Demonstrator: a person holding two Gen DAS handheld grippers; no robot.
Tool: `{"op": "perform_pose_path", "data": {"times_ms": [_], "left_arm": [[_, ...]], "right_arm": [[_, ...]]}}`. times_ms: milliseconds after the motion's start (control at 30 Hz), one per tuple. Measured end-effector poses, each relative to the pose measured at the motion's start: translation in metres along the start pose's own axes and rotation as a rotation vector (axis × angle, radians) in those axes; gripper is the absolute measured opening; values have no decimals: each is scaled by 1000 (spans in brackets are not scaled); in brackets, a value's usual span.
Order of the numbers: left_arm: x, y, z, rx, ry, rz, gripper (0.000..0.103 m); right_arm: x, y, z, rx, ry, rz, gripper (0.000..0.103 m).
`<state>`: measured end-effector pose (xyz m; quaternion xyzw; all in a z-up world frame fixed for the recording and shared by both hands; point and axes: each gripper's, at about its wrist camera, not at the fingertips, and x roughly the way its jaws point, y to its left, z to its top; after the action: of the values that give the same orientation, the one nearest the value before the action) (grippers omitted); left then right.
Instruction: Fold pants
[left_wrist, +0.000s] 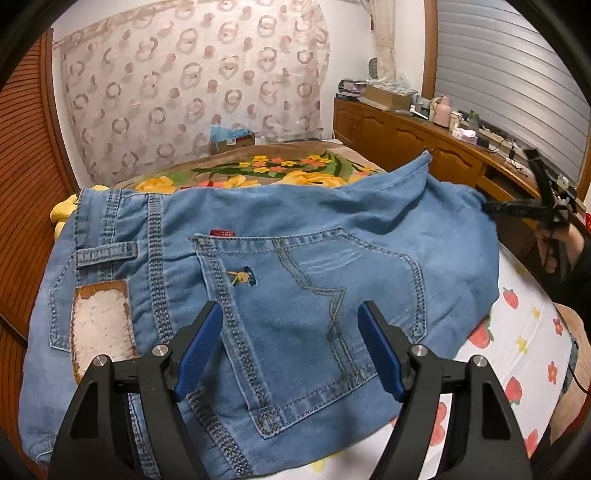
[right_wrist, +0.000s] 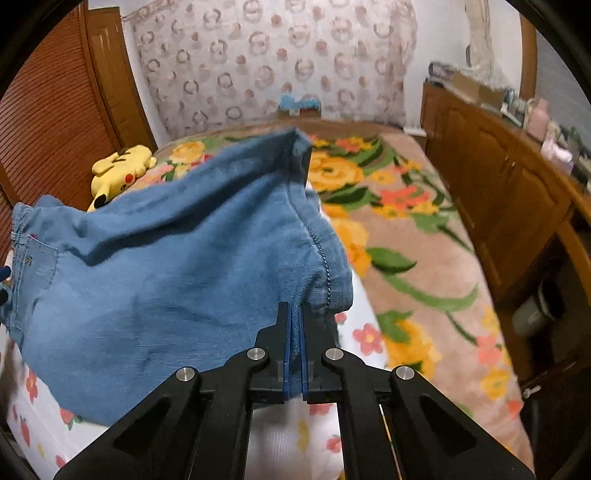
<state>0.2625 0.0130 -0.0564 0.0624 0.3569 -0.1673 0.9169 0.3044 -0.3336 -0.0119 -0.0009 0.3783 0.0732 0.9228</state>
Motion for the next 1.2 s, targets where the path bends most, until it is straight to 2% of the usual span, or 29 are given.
{"op": "perform_pose_path", "data": {"times_ms": [67, 133, 300, 500, 600, 667, 733, 767, 1200], "left_arm": [[-3, 1, -2, -1, -1, 4, 76], [-7, 4, -5, -5, -5, 6, 76], [-16, 10, -9, -17, -13, 16, 76], [-35, 22, -21, -38, -25, 54, 76], [-44, 29, -30, -54, -31, 75, 76], [-49, 34, -36, -66, -32, 87, 76], [-55, 39, -44, -75, -33, 108, 76], [-57, 42, -47, -80, -32, 121, 76], [-92, 58, -84, -122, -52, 153, 76]], "right_arm": [[-14, -4, -1, -6, -21, -44, 2], [-23, -11, -4, 29, -31, -44, 3], [-9, -10, -21, 37, 29, -58, 3], [-29, -1, -26, 44, -29, -16, 20], [-43, 7, -33, 30, -62, 8, 24], [-46, 6, -38, 19, -73, 22, 31], [-53, 12, -46, 6, -83, 38, 46], [-56, 17, -50, -3, -87, 56, 48], [-94, 57, -97, -132, -113, 199, 51]]}}
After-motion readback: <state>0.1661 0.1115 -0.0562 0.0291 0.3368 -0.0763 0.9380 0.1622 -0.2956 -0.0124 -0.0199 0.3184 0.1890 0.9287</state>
